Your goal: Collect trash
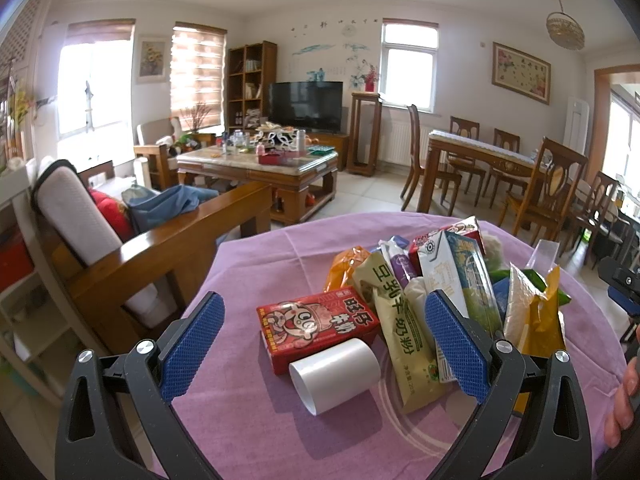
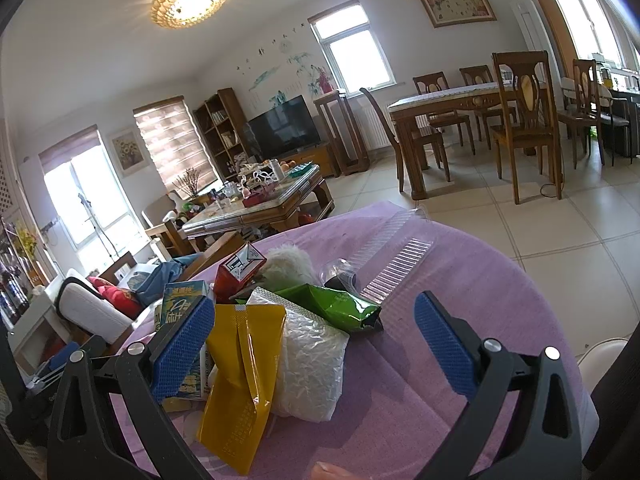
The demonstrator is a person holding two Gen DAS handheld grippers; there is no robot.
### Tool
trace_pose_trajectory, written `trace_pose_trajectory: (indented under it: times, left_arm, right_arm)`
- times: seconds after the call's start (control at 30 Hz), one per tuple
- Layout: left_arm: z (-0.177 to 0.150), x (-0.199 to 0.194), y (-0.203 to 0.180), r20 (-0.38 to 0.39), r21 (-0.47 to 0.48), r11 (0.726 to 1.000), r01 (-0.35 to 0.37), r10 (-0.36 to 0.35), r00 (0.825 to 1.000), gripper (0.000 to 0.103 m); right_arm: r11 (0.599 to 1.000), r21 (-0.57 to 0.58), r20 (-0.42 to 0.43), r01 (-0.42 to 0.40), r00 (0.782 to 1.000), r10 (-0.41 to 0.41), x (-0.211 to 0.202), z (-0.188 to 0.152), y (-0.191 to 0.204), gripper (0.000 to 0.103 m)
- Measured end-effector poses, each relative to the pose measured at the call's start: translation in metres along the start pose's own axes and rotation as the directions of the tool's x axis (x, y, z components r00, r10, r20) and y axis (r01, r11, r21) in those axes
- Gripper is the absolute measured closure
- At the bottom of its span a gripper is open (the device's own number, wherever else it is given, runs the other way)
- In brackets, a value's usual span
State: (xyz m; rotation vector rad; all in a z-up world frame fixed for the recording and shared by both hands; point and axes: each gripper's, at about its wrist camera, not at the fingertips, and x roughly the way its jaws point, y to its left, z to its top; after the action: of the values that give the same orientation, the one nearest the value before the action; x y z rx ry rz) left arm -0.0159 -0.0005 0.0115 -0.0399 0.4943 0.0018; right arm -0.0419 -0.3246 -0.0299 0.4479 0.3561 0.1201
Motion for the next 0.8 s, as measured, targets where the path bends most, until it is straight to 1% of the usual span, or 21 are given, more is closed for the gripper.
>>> trace_pose_trajectory:
  times: [0.73, 0.8]
  left_arm:
    - [-0.0001, 0.0, 0.0001, 0.0, -0.003, 1.0, 0.001, -0.001, 1.0, 0.004]
    - [0.0007, -0.0026, 0.0029, 0.008, -0.021, 1.0, 0.017, -0.016, 1.0, 0.004]
  right_arm:
    - [1.0, 0.005, -0.004, 0.001, 1.0, -0.001, -0.0009, 0.0021, -0.0001, 0.004]
    - [1.0, 0.005, -0.005, 0.001, 1.0, -0.001, -0.0012, 0.0019, 0.0001, 0.004]
